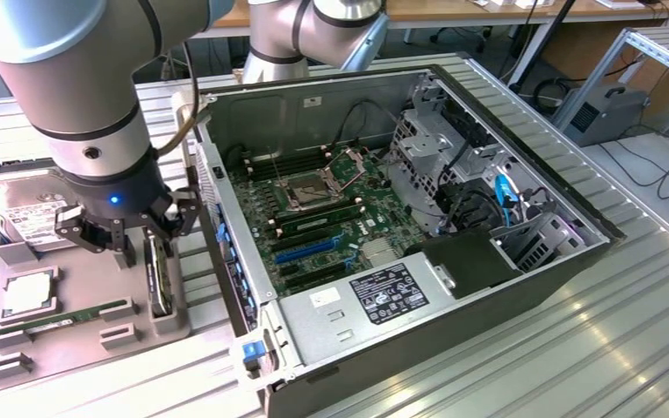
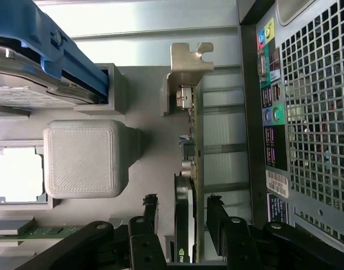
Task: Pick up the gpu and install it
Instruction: 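Pick up the gpu and move the gpu toward the slot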
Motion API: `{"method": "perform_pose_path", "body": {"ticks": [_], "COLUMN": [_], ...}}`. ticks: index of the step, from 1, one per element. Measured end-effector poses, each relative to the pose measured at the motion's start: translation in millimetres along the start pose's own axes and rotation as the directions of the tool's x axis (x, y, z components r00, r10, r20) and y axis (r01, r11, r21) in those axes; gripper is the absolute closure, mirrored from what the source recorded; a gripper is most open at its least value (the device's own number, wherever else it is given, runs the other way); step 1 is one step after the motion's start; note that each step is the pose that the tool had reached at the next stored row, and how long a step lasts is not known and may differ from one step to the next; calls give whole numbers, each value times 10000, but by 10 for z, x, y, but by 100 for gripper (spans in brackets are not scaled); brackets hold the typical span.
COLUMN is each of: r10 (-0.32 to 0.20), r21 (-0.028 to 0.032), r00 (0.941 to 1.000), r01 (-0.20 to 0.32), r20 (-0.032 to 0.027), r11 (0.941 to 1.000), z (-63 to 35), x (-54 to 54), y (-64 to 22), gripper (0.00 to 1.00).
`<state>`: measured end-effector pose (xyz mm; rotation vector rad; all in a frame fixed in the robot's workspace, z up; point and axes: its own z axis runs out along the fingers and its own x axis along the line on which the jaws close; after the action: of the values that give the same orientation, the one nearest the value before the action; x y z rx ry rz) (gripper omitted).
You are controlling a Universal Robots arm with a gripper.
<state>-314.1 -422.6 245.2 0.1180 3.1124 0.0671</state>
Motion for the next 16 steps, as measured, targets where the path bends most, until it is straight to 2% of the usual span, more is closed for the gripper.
{"method": "perform_pose_path", "body": {"ticks": [4, 16], "r10": [0, -1], "r21": [0, 0], "r00": [10000, 10000], "r01": [0, 1], "r20": [0, -1], "r11": [10000, 10000], "z": [5, 17], "x": [3, 2], "y": [42, 54], "gripper": [52, 52]}}
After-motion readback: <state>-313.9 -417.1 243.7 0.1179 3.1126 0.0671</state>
